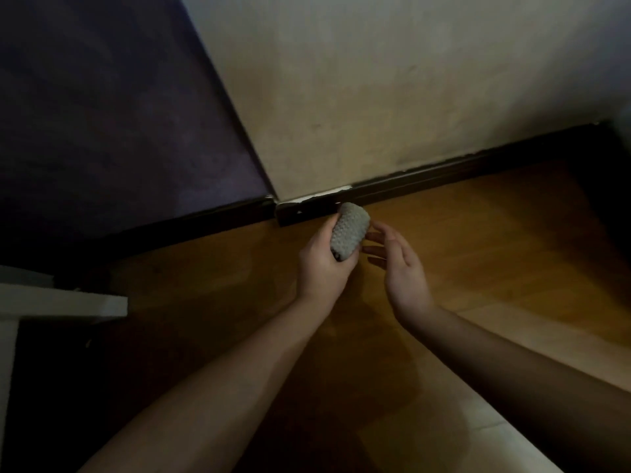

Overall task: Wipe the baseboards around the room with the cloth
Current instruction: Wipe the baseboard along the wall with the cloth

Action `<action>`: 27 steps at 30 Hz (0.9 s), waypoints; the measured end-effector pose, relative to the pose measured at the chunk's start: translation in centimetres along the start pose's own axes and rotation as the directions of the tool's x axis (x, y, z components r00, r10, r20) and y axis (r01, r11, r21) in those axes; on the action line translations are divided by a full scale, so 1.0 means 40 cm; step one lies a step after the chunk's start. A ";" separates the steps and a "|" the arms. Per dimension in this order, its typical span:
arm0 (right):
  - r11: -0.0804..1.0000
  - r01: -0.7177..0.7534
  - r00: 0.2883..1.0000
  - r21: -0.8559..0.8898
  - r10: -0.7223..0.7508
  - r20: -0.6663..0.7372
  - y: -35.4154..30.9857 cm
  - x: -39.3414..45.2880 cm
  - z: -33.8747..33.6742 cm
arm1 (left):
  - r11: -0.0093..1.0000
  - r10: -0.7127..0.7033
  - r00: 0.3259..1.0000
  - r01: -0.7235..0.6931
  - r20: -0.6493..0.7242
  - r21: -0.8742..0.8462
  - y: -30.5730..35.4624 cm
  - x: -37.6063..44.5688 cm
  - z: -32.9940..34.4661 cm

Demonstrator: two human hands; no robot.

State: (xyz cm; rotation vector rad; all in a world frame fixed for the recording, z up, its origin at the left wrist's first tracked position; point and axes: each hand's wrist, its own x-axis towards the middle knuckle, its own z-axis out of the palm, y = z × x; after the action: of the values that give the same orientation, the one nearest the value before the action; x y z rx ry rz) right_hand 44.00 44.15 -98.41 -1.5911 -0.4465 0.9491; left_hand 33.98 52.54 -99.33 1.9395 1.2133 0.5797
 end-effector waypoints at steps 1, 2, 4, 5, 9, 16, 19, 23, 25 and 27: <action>1.000 -0.014 1.000 0.016 0.014 -0.014 -0.010 -0.002 -0.011 | 1.000 0.008 1.000 -0.008 0.024 0.002 0.012 0.002 0.012; 0.999 -0.033 0.999 0.037 0.034 -0.023 -0.023 -0.005 -0.021 | 1.000 0.007 0.999 -0.007 0.051 0.002 0.022 0.003 0.022; 0.996 -0.068 0.997 0.062 0.071 -0.041 -0.036 -0.014 -0.055 | 1.000 0.027 0.993 -0.027 0.114 -0.002 0.048 0.003 0.042; 0.995 -0.079 0.996 0.062 0.082 -0.045 -0.038 -0.020 -0.075 | 0.999 0.053 0.987 -0.054 0.152 0.001 0.061 0.002 0.051; 0.980 -0.124 0.990 0.154 0.133 -0.052 -0.032 -0.049 -0.166 | 0.975 0.180 0.865 -0.221 0.468 0.035 0.115 -0.008 0.081; 0.904 -0.174 0.967 0.391 0.232 -0.104 0.004 -0.105 -0.274 | 0.984 0.180 0.738 -0.128 0.650 -0.126 0.137 -0.027 0.137; 0.965 -0.131 0.972 0.227 0.170 -0.162 0.003 -0.150 -0.292 | 0.986 0.168 0.714 -0.121 0.680 -0.116 0.156 -0.062 0.145; 0.994 -0.096 0.962 -0.044 0.082 -0.261 -0.024 -0.202 -0.308 | 0.985 0.106 0.755 0.008 0.647 -0.171 0.171 -0.095 0.148; 0.990 -0.082 0.964 -0.117 0.049 -0.261 -0.051 -0.229 -0.315 | 0.982 0.041 0.771 0.088 0.635 -0.170 0.177 -0.095 0.139; 0.987 -0.091 0.963 -0.133 0.053 -0.264 -0.084 -0.258 -0.323 | 0.964 0.045 0.718 0.151 0.694 -0.219 0.193 -0.096 0.125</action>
State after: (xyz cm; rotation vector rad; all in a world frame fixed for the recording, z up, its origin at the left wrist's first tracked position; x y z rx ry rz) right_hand 48.54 29.31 -91.83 -1.8458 -0.2801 0.7609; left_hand 40.06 45.29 -96.17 1.6433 0.6540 -0.0563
